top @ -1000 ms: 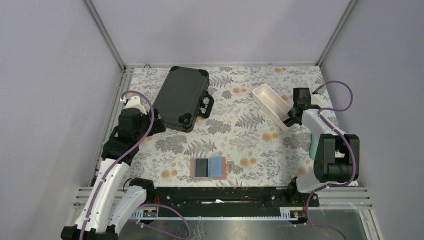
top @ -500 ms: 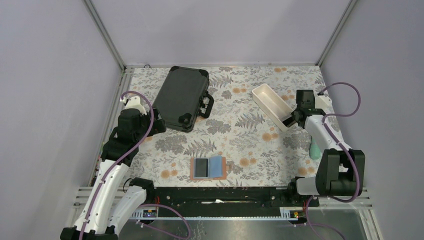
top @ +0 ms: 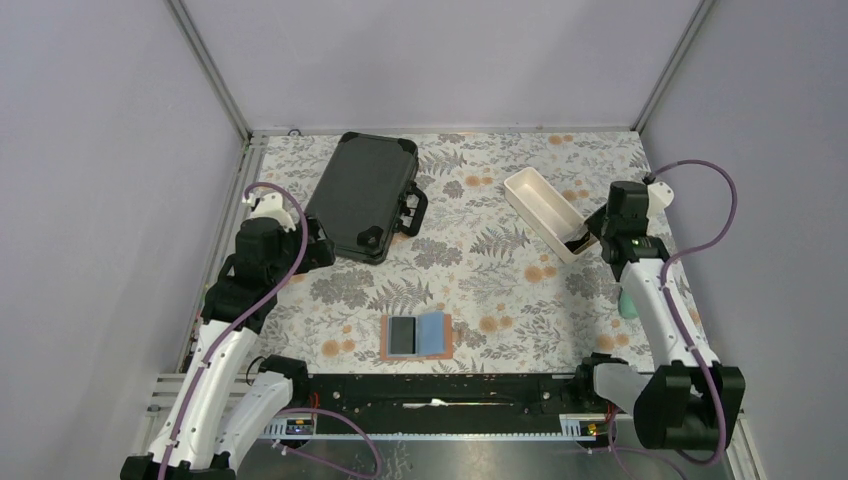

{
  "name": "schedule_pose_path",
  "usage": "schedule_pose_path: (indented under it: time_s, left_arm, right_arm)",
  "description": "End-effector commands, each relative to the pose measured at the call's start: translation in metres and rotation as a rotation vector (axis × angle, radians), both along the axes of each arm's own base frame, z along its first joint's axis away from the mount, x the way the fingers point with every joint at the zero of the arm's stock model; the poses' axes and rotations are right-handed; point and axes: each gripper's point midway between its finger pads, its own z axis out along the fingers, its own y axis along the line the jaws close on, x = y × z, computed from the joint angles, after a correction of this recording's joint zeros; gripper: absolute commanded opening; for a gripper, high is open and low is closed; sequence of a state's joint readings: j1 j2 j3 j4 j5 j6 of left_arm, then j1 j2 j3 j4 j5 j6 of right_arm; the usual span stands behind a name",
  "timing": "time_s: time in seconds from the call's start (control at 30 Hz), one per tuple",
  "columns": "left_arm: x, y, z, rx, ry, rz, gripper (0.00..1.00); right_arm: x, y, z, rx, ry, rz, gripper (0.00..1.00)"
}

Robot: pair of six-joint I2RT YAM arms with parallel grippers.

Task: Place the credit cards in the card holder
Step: Pick up the credit card from the storage box.

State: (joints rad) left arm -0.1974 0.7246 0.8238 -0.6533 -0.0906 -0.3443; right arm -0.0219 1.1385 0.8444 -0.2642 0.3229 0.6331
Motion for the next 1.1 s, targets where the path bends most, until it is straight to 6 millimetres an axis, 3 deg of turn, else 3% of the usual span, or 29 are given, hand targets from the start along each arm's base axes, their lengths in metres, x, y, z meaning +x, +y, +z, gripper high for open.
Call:
schedule_pose_path:
  time_s: [0.0,0.07,0.13,0.23,0.27,0.4,0.47,0.6,0.7,0.93,1.07]
  left_arm:
    - [0.003,-0.023,0.016,-0.087,-0.065,-0.09,0.99]
    - [0.001,-0.036,0.022,-0.141,-0.078,-0.138,0.99]
    - [-0.002,-0.053,0.028,-0.216,-0.091,-0.193,0.99]
    - [-0.014,-0.092,0.04,-0.394,-0.104,-0.335,0.99]
    - [-0.018,-0.105,0.047,-0.455,-0.118,-0.38,0.99]
    - [-0.037,-0.147,0.069,-0.645,-0.158,-0.518,0.99]
    - [-0.047,-0.165,0.085,-0.735,-0.204,-0.591,0.99]
    - [-0.069,-0.193,0.098,-0.873,-0.218,-0.722,0.99]
    - [-0.08,-0.207,0.1,-0.932,-0.201,-0.784,0.99]
    - [-0.085,-0.219,0.099,-0.962,-0.192,-0.782,0.99]
    - [-0.09,-0.224,0.108,-1.006,-0.207,-0.812,0.84]
  right_arm:
    - [0.004,0.033,0.029,0.052,-0.119,0.204,0.0]
    - [0.003,0.05,0.034,0.096,-0.152,0.297,0.0]
    - [0.003,0.084,0.045,0.181,-0.214,0.464,0.0]
    - [-0.004,0.121,0.065,0.283,-0.327,0.64,0.0]
    - [-0.012,0.144,0.071,0.308,-0.353,0.724,0.0]
    - [-0.041,0.204,0.094,0.328,-0.444,0.951,0.0]
    - [-0.057,0.229,0.104,0.404,-0.496,1.041,0.0]
    - [-0.09,0.27,0.127,0.513,-0.574,1.202,0.0]
    - [-0.113,0.293,0.144,0.586,-0.623,1.297,0.0]
    - [-0.141,0.316,0.172,0.694,-0.702,1.376,0.0]
    - [-0.152,0.325,0.179,0.721,-0.717,1.407,0.0]
